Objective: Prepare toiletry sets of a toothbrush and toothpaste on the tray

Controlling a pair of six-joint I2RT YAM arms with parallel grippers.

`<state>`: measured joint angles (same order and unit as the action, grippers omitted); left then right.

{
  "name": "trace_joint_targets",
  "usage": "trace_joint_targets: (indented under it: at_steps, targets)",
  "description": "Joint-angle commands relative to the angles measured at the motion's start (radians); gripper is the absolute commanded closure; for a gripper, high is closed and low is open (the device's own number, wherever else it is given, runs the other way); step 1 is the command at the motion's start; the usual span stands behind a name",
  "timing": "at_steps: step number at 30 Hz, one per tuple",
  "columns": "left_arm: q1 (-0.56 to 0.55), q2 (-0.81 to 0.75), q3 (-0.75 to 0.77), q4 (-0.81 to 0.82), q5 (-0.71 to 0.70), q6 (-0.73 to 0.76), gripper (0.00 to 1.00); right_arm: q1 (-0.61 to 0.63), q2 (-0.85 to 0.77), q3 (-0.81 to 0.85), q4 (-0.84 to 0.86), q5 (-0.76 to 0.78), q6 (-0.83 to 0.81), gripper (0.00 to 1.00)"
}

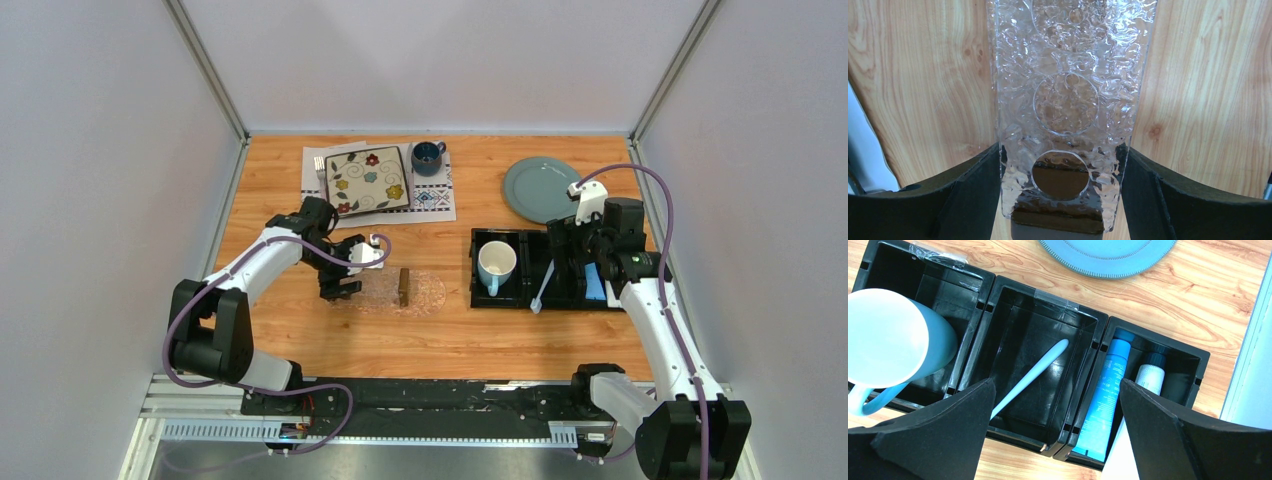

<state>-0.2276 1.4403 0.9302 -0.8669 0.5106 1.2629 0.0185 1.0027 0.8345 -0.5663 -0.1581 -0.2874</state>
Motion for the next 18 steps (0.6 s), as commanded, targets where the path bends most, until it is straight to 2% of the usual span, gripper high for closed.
trace_joint_targets:
  at_steps: [1, 9, 15, 18]
  targets:
    - [0.002, 0.002, 0.044, -0.072, 0.009, 0.062, 0.52, 0.001, -0.015, 0.006, 0.020, 0.006, -0.012, 0.00]
    - [-0.001, 0.006, 0.047, -0.072, 0.000, 0.061, 0.44, 0.001, -0.015, 0.006, 0.022, 0.008, -0.012, 0.00]
    - [-0.007, -0.006, 0.021, -0.031, -0.012, 0.043, 0.25, 0.000, -0.018, 0.006, 0.022, 0.008, -0.012, 0.00]
    - [-0.009, 0.000, 0.027, -0.035, -0.017, 0.043, 0.21, 0.001, -0.018, 0.006, 0.020, 0.008, -0.012, 0.00]
